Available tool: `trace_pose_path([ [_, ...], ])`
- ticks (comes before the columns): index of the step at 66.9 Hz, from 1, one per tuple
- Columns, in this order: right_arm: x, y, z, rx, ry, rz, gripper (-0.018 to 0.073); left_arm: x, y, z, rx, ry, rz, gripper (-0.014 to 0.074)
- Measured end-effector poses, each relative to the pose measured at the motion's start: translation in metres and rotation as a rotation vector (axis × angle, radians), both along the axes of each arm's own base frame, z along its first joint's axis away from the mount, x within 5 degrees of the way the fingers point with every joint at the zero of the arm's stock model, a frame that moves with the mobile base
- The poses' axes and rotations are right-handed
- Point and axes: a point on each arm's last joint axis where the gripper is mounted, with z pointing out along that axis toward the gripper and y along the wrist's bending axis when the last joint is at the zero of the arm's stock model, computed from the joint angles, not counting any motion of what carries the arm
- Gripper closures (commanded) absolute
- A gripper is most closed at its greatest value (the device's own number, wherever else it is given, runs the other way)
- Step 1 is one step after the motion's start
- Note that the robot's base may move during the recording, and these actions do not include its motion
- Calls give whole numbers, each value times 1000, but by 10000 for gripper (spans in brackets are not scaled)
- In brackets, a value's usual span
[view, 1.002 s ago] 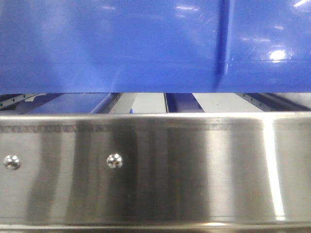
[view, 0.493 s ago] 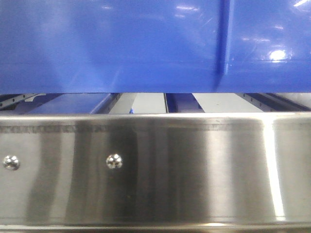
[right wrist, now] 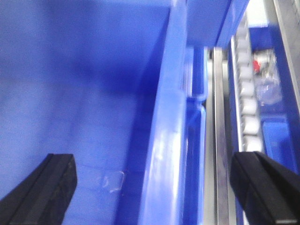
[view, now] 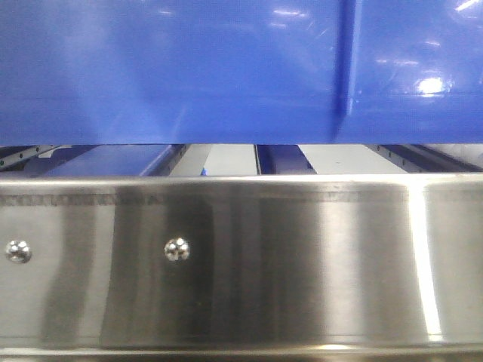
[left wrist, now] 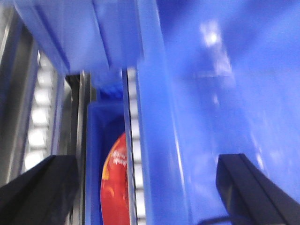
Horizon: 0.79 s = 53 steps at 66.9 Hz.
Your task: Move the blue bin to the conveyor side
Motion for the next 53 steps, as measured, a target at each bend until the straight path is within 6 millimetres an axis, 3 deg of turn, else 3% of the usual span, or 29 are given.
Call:
trace_pose_path([
  [13,14,6,-14,-18,45,0,10,7,-1,-5,0,18,-4,102],
  [30,12,5,-12,-15,38,0,10,8,-15,-6,48,23,-40,102],
  [53,11,4,-17,-22,56,0,10,8,-13,-5,62,21,-3,102],
])
